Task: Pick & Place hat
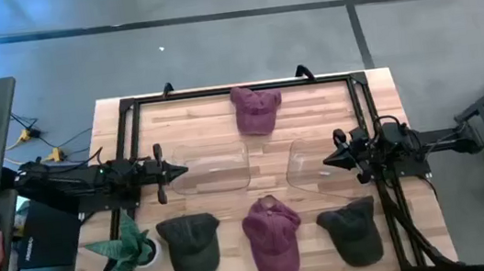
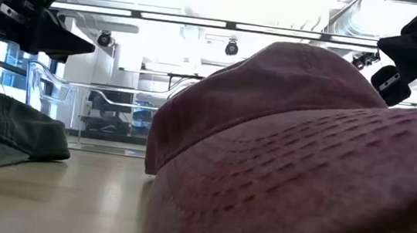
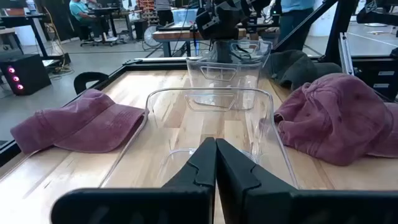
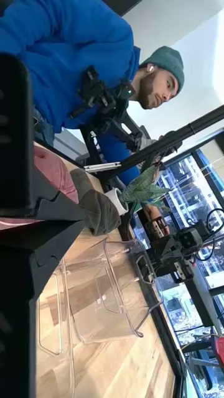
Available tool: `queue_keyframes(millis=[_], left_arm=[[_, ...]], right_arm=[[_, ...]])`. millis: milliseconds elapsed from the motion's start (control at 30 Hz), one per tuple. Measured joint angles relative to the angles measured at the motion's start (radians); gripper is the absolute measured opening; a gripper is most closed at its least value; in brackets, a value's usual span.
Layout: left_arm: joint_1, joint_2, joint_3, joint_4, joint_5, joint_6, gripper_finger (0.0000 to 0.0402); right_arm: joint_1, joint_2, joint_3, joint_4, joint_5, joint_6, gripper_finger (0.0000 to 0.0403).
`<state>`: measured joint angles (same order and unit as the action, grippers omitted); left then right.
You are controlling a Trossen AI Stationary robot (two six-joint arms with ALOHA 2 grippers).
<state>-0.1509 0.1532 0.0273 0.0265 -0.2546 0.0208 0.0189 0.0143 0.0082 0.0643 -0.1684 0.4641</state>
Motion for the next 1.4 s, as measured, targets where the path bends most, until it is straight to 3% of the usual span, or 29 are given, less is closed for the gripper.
queue_keyframes(millis=[1200, 1400], left_arm=[[0.000, 0.000, 0.000, 0.000, 0.000, 0.000, 0.0000], [0.000, 0.000, 0.000, 0.001, 0.000, 0.000, 0.0000]], right_arm=[[0.000, 0.000, 0.000, 0.006, 0.001, -0.001, 0.0004], [0.000, 0.001, 0.000, 0.041, 0.115, -0.044, 0.0005]])
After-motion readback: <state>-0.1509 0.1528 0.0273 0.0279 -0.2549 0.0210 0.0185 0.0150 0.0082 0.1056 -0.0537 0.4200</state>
